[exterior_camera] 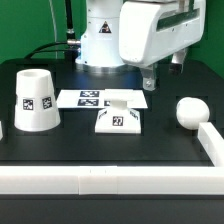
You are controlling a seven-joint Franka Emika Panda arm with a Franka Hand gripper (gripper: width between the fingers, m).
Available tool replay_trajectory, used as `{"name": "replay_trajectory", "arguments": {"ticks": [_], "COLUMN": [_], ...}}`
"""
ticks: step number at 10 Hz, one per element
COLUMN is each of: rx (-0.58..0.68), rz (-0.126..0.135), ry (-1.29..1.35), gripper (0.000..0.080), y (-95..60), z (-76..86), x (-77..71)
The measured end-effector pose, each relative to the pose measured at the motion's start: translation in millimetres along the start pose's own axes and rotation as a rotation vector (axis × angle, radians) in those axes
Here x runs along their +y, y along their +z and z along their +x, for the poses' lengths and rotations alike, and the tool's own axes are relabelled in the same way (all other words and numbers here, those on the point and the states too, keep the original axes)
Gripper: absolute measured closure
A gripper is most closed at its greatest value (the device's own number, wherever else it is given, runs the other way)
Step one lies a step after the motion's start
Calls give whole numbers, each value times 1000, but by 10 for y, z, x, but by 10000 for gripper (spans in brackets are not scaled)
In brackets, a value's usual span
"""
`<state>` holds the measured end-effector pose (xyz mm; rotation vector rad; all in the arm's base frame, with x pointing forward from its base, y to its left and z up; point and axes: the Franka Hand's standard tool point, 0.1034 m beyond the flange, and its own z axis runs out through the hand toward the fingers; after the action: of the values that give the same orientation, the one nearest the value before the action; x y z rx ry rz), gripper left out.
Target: Assemble lamp
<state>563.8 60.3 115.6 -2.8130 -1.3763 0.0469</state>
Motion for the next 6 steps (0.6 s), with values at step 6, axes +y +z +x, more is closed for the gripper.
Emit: {"name": "replay_trajectory", "arguments": {"ticks": [6], "rx": [-1], "rz": [1], "ry": [0], "gripper": [100], "y": [7], "z": [-23], "x": [-3]}}
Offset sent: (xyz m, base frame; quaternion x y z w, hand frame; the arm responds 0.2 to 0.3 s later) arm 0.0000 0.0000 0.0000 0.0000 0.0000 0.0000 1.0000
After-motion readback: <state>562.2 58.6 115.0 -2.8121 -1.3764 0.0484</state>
